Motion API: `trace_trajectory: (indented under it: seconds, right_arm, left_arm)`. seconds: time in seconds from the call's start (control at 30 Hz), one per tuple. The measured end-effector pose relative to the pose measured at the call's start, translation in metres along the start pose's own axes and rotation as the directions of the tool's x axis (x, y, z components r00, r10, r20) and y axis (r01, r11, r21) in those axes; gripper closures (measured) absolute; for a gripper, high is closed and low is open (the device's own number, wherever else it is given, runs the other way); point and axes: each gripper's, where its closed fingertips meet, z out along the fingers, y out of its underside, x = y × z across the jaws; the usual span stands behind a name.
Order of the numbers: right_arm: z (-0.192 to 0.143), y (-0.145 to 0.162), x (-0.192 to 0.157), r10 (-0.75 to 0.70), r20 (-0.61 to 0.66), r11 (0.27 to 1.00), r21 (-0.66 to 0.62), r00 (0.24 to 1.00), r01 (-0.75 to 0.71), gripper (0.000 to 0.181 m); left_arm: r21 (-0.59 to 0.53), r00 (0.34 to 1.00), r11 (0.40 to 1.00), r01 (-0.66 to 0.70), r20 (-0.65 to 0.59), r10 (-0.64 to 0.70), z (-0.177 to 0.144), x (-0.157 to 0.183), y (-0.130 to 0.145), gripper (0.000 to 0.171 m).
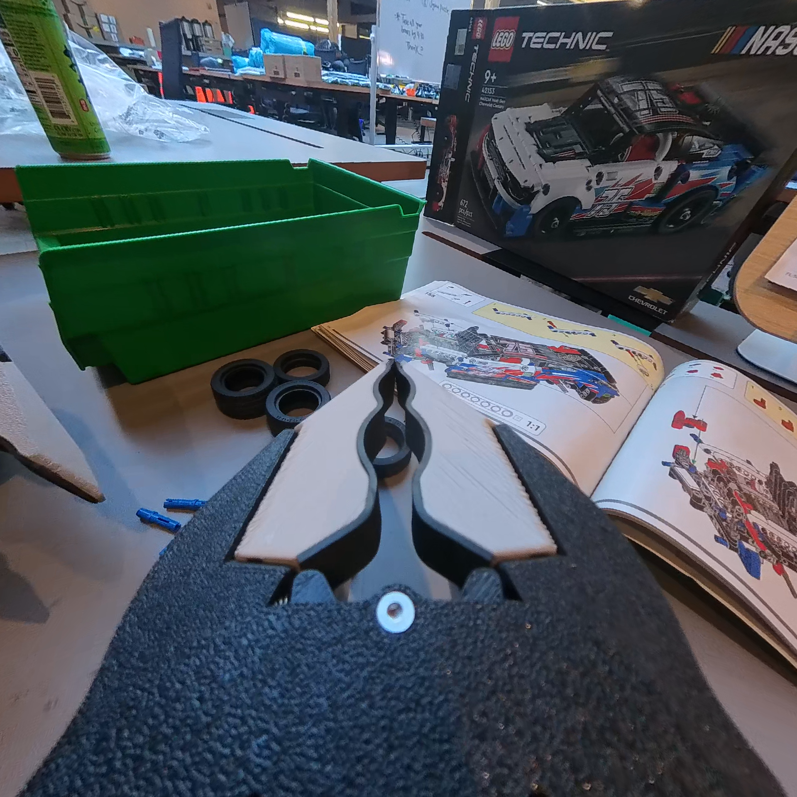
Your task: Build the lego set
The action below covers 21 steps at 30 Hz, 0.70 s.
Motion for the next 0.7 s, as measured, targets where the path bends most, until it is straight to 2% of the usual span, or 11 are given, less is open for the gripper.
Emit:
trace_trajectory:
  seconds: [0.53,0.63,0.7]
  right_arm:
    - [0.001,0.001,-0.004,-0.007,0.021,1.0,-0.008,1.0,0.007,0.181]
    - [0.001,0.001,-0.004,-0.006,0.022,1.0,-0.008,1.0,0.006,0.181]
    - [0.001,0.001,-0.004,-0.006,0.022,1.0,-0.008,1.0,0.006,0.181]
  left_arm:
    - [-0.01,1.0,1.0,0.011,-0.005,-0.011,0.002,-0.001,0.001,0.136]
    - [0.022,0.998,0.999,0.029,0.056,-0.03,-0.003,-0.009,-0.003,0.133]
    - [0.034,0.998,0.999,0.038,0.053,-0.039,-0.012,-0.006,-0.007,0.132]
